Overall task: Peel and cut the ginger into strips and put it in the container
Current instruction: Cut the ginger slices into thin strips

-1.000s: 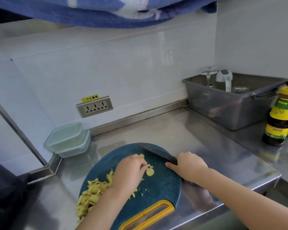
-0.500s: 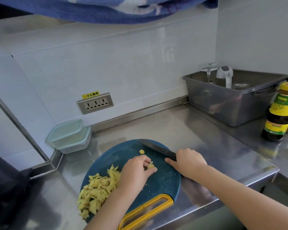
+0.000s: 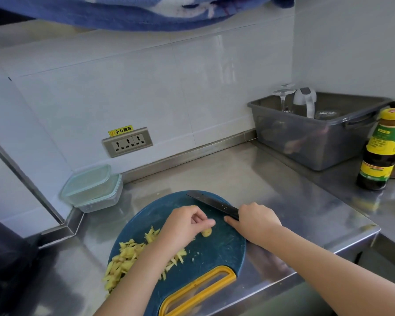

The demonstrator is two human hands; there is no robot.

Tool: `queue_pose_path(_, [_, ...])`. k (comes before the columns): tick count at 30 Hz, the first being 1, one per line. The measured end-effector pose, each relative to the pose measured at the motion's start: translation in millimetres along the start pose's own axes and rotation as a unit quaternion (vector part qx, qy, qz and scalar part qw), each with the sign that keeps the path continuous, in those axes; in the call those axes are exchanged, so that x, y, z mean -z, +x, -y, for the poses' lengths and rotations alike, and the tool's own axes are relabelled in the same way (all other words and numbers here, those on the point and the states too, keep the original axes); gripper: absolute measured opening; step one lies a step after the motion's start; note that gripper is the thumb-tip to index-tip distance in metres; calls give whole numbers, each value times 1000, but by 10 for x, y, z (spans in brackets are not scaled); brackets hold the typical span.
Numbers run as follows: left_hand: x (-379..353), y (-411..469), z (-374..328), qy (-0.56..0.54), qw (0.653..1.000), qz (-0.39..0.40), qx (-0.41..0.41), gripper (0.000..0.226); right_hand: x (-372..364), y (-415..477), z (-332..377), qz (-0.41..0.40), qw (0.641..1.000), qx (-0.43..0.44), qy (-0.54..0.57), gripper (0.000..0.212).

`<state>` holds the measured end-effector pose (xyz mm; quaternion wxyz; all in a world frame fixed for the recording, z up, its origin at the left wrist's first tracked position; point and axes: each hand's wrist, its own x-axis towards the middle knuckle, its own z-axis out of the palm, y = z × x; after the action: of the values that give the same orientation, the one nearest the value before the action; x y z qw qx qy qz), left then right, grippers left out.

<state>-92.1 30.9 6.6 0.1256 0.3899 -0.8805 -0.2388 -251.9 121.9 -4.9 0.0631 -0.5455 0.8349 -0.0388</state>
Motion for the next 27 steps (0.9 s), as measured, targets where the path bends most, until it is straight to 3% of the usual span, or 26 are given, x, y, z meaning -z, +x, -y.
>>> queue_pose_path(4, [156,204,93,37,996,-75,30,10,-17,6,-8,0,1000,7,-3,55])
queue_pose_path(7, [139,327,179,50,997,-44,49,20,-18,1,-9,0,1000,11,5,54])
queue_pose_path(12, [65,353,201,48,996,-41,62,6,-21,2,-14,-5,1000,10,1,54])
queue_pose_path(17, [27,114,6,63,992,-102,37,6,-15,10,-27,-2,1000,10,11,52])
queue_pose_path(23, [-129,-251,-150,128,985,-115,2,4,-11,-15,-3,-11,1000,8,-6,53])
queue_pose_path(27, [-94,-286,-177,66,986,-154,14,3,-12,-33,13,-13,1000,5,-11,52])
